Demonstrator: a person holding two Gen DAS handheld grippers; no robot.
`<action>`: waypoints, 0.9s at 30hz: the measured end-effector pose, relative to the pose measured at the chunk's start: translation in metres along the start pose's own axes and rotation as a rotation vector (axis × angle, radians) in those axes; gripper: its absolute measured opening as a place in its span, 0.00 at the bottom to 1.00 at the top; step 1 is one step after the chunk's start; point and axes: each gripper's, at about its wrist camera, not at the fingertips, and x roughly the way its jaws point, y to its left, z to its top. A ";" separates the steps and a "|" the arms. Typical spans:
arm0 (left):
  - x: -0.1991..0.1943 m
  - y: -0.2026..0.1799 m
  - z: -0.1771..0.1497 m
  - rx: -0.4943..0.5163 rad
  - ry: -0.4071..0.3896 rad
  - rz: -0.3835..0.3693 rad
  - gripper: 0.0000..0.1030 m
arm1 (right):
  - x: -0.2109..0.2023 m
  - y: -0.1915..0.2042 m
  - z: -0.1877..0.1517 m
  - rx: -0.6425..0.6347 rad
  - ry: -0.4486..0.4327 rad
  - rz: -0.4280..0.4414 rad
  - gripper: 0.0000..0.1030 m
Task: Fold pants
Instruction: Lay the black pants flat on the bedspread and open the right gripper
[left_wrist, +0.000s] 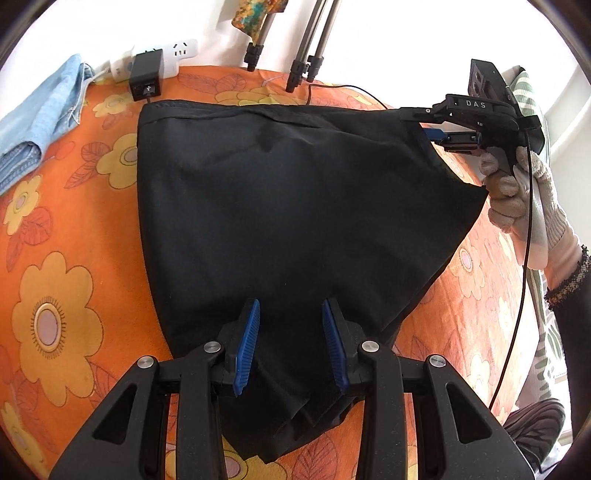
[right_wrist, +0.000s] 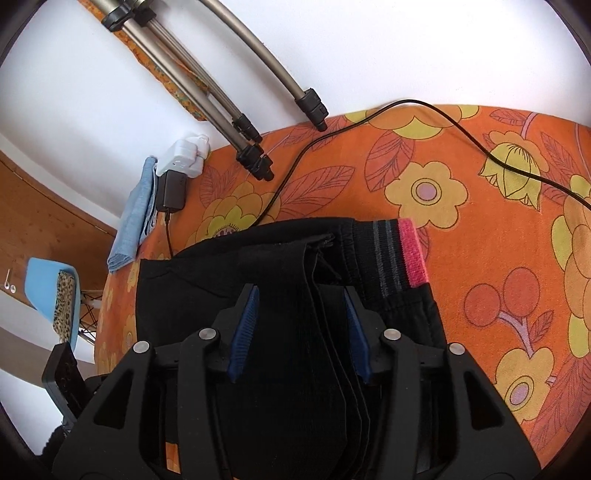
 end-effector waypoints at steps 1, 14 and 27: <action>0.001 0.000 0.000 0.002 -0.001 0.001 0.33 | 0.002 0.000 0.002 0.003 0.003 0.004 0.46; 0.001 -0.004 -0.002 0.018 -0.005 0.012 0.33 | -0.021 0.072 -0.022 -0.426 -0.201 -0.195 0.10; -0.012 -0.003 0.000 0.012 -0.021 0.003 0.33 | -0.048 0.019 -0.008 -0.201 -0.195 -0.410 0.22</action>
